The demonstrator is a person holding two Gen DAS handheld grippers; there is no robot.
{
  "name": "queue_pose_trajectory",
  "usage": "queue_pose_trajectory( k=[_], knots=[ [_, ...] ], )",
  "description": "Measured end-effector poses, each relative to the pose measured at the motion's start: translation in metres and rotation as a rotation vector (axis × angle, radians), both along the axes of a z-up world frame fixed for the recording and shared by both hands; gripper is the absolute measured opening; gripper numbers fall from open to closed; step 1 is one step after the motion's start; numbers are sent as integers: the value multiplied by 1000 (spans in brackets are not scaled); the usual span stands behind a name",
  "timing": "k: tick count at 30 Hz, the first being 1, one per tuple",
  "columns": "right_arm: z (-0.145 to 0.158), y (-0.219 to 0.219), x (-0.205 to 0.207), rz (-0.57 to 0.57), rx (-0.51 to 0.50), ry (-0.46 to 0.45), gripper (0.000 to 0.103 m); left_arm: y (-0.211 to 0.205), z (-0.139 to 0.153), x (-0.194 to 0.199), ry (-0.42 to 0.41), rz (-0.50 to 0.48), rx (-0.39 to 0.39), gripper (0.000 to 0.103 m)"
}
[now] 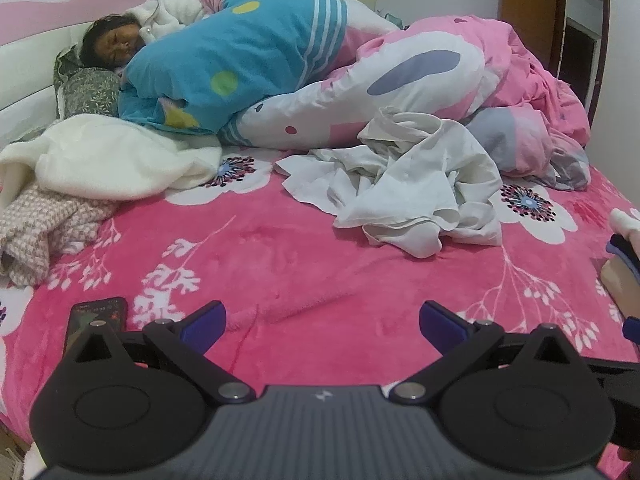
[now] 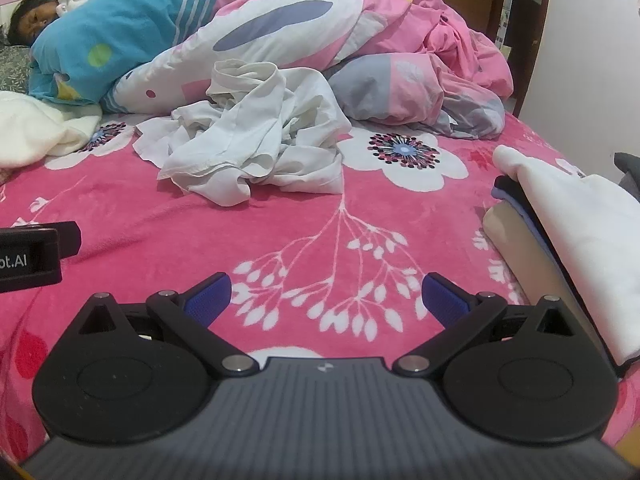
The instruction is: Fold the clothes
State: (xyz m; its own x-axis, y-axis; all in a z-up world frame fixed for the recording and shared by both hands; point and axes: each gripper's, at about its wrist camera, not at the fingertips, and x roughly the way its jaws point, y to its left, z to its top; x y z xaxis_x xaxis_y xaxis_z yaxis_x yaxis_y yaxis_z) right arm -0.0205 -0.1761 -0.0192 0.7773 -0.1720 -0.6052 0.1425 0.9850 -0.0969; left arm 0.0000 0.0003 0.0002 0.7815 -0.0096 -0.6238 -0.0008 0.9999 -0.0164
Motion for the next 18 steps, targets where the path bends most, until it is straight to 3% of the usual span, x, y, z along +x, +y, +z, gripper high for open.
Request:
queue_pose_trajectory(
  k=[18],
  knots=[
    [3, -4, 3, -16, 9, 2, 102, 5, -2, 2, 14, -18, -13, 103]
  ],
)
